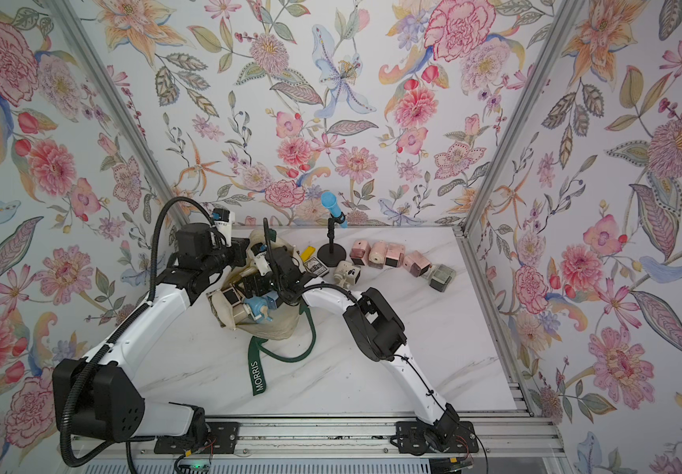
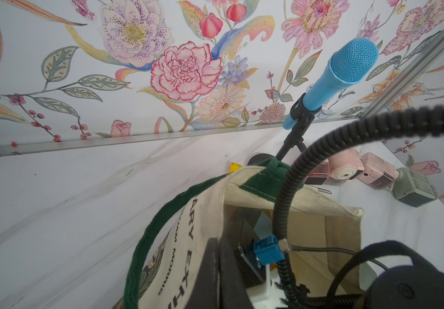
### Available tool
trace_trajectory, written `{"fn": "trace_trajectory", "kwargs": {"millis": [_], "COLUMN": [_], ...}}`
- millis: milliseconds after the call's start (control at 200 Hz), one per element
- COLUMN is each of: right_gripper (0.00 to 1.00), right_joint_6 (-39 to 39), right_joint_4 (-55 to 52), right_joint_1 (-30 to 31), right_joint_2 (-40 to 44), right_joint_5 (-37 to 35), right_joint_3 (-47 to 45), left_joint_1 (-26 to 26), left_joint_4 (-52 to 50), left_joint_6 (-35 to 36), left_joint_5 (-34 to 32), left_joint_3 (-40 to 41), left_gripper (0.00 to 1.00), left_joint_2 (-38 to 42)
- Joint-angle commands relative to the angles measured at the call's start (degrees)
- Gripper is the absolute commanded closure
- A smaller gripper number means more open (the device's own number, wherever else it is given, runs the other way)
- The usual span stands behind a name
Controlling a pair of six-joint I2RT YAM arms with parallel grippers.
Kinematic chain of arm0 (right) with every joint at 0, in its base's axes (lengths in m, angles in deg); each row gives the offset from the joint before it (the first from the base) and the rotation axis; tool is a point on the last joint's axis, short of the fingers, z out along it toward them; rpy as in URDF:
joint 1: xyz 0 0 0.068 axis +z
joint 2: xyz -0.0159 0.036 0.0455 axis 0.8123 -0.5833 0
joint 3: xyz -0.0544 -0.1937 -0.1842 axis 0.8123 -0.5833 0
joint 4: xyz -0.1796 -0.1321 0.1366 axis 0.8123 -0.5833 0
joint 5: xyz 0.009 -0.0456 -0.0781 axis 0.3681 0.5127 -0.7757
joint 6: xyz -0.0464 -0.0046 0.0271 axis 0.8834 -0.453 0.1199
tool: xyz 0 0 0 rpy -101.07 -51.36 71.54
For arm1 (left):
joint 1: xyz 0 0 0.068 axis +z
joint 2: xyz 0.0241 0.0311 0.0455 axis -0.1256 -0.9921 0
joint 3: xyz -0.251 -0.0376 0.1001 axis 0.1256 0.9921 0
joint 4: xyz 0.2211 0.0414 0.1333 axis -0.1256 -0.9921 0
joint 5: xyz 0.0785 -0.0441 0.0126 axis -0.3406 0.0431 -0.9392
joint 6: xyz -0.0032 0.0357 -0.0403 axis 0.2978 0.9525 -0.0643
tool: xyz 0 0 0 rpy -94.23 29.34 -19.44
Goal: Take out the pencil sharpeners from the tote bags
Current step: Pick up the pencil sharpener from the canvas bag.
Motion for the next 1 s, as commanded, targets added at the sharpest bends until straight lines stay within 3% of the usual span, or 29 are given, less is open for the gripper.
{"fn": "trace_trajectory", "kwargs": {"millis": [0, 475, 796, 996], "right_gripper": [0.10, 0.15, 0.17, 0.25], "right_joint_6": [3.8, 9.2, 6.8, 5.0], "right_joint_4": [0.0, 11.4, 8.9, 6.6], "right_joint_1": [1.5, 3.8, 3.3, 3.3], "right_joint_2": [0.9, 11.9, 7.4, 5.9], "right_joint_5": [9.3, 14.9, 12.1, 4.0], "right_joint_3": [-4.1, -18.9, -13.1, -10.5], "left_joint_1": [-0.4, -0.4, -0.4, -0.4], "left_joint_4": [3.5, 3.6, 3.5, 3.4], "left_joint_6": [0.5, 0.5, 0.5, 0.5], "left_joint_5": [2.0, 1.9, 1.9, 1.8], "left_joint_3": [-0.7, -0.6, -0.7, -0.8], "left_gripper": [1.00, 1.00, 1.00, 1.00], "left_joint_2": [1.3, 1.3, 1.1, 1.1]}}
